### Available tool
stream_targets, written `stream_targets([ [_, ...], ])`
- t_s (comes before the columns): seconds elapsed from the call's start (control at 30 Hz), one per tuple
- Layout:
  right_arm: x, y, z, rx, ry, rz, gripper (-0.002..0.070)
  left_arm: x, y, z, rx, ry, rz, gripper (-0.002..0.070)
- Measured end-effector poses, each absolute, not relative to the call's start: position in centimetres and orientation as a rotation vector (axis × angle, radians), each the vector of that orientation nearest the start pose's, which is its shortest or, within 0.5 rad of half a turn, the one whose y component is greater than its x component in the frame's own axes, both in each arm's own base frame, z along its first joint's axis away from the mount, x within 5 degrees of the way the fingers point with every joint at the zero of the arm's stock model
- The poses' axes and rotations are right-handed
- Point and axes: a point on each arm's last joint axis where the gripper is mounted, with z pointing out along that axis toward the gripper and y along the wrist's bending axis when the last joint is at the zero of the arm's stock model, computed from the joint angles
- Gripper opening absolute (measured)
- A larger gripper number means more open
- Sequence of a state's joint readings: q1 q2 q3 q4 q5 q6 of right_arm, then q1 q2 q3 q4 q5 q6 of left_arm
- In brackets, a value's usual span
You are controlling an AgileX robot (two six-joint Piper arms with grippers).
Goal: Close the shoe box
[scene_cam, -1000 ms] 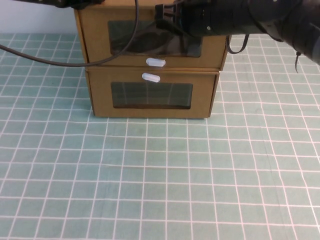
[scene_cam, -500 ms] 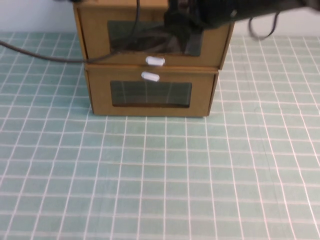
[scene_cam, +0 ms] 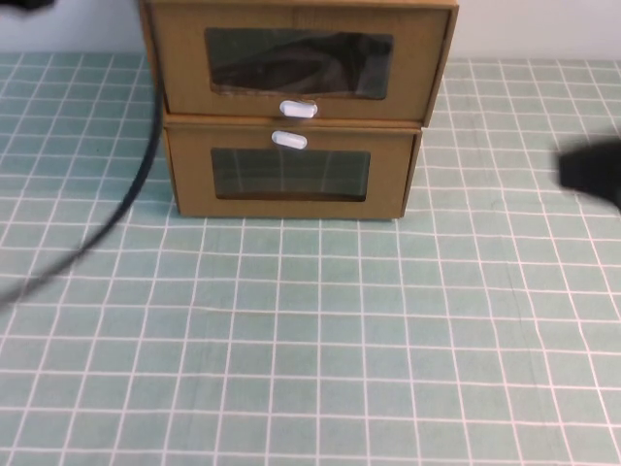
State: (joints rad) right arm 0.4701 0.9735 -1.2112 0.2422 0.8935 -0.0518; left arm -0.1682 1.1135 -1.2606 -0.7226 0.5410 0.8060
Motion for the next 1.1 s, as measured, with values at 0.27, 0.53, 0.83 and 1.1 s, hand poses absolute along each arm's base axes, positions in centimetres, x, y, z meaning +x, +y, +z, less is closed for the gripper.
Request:
stream_targets([
  [0.27,3.9,3.6,37.2,-0.37,2.003,0.588,-0.0011,12.7,-3.9,38.9,0.362,1.572,-0.211,-0.0005],
  [0.53,-0.3,1.2,31.4,-0.28,1.76,0.654,-0.0011,7.1,-2.3,31.8,0.279,1.483,-0.161,-0.0005],
  [0.83,3.8,2.4,24.2,-0.207,1.589,0.608,-0.0011,6.5,-1.7,23.4,0.218,1.587,-0.148,-0.0005],
  [1.1,5.2,2.6,20.4,-0.154,1.54,0.59,-0.0011,6.9,-1.0,19.7,0.1,1.637,-0.128,-0.0005],
])
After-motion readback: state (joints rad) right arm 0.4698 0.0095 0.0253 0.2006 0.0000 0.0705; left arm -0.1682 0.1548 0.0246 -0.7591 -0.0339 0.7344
